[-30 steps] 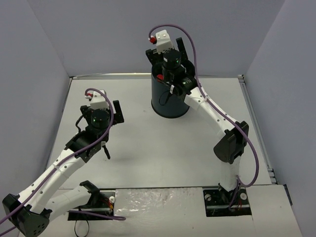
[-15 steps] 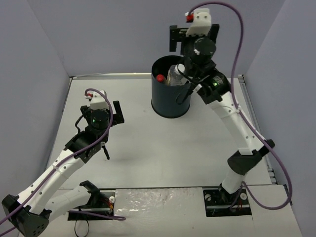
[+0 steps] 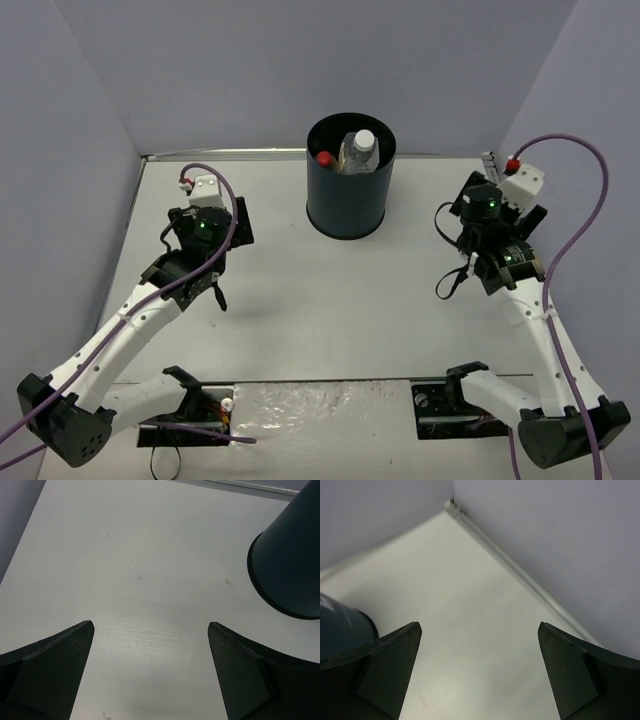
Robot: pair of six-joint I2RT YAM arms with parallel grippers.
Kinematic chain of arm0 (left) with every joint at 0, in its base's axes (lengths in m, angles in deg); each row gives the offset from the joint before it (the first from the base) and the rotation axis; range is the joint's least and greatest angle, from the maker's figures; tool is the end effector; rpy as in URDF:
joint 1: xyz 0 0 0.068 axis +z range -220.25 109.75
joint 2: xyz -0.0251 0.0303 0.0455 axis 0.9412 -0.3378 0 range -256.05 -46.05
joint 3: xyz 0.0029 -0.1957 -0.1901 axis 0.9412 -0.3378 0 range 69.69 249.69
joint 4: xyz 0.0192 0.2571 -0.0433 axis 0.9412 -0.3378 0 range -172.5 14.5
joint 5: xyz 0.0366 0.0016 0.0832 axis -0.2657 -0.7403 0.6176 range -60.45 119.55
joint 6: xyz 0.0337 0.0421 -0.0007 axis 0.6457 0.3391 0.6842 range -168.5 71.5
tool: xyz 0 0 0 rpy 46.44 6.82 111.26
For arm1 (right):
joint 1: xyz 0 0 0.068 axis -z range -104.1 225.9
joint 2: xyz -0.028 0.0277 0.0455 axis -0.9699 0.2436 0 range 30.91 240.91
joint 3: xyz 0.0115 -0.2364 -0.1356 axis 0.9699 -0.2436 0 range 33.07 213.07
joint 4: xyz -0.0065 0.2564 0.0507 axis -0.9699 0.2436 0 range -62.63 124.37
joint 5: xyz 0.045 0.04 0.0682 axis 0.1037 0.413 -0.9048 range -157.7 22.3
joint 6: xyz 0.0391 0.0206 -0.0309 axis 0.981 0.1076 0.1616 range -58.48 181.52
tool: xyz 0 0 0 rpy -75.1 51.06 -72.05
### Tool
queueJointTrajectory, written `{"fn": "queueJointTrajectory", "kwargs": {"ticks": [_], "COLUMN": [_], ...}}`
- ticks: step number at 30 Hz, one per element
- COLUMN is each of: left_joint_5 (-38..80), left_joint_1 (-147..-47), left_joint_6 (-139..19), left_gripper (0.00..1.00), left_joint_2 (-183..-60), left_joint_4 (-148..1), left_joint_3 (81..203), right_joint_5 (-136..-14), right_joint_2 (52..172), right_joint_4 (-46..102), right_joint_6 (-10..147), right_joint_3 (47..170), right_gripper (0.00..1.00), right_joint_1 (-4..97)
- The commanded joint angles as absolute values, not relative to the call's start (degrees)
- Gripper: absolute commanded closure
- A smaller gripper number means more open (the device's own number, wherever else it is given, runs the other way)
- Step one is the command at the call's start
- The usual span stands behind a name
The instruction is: Put the plastic bottles in the bin
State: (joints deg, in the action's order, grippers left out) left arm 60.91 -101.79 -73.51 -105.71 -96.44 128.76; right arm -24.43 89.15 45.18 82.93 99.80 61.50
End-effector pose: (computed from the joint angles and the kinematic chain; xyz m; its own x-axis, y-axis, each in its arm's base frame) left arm 0.2051 -0.1042 0.3604 -0.2978 -0.2409 -0.9237 -0.1016 0.9701 -0.2203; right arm 0.2126 0.0295 0.4172 0.0270 0.2814 -0.9592 0.4987 0.8279 0.2569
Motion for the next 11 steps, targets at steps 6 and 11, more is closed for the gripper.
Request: {"fn": "queueJointTrajectory", "kwargs": {"ticks": [6, 11], "left_joint_5": [61.26, 60.79], "left_joint_1": [-100.40, -99.91], "left_joint_6": [-74.96, -74.43], "left_gripper": [0.03, 0.03], "left_joint_2": [-106.72, -105.22], "left_joint_4": [-96.80, -95.27], "left_joint_3": [132.47, 131.18], "right_joint_5": [-28.32, -28.39], "right_joint_2": [89.39, 86.67], "right_joint_4": [45.91, 45.81], "right_joint_6": [94.21, 92.95], "right_joint_3": [90.67, 89.99], "right_gripper": [0.00, 0.00], "right_joint_1": [61.75, 61.75]}}
